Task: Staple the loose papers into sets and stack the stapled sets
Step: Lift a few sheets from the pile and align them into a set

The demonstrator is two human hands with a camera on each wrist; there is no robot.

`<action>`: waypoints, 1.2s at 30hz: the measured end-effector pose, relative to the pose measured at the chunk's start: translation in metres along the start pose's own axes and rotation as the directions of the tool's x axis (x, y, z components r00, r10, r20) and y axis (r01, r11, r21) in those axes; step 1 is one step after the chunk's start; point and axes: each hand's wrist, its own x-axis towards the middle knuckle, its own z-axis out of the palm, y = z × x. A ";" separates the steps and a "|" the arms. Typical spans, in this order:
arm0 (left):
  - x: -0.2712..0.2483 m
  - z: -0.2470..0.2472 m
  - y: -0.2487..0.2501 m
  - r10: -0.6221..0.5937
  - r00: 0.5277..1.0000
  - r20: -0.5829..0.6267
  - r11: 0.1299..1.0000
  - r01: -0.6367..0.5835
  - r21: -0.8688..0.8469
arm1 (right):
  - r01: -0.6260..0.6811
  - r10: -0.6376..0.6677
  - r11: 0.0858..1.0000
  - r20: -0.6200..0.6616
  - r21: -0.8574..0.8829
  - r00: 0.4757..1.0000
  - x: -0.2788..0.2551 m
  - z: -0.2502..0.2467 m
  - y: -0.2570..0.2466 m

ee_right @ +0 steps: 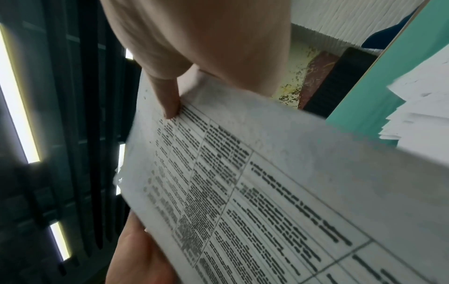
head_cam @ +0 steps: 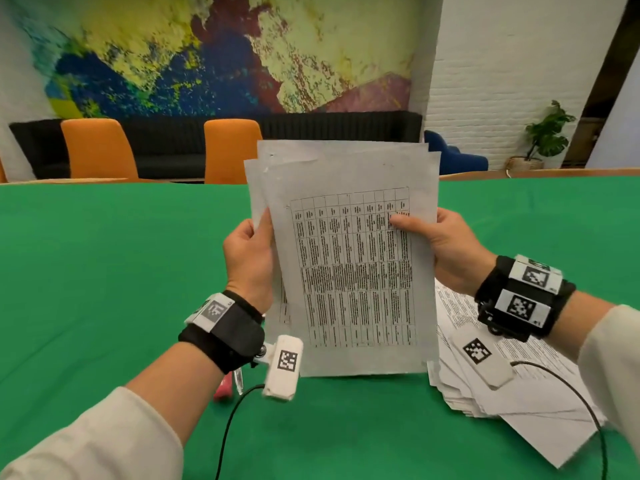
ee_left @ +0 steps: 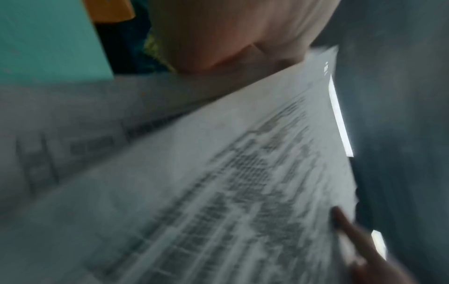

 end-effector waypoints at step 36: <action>-0.009 0.009 0.036 0.212 0.931 0.296 0.966 -0.246 0.082 | 0.155 -0.158 0.929 0.020 -0.336 0.987 0.002 0.031 -0.010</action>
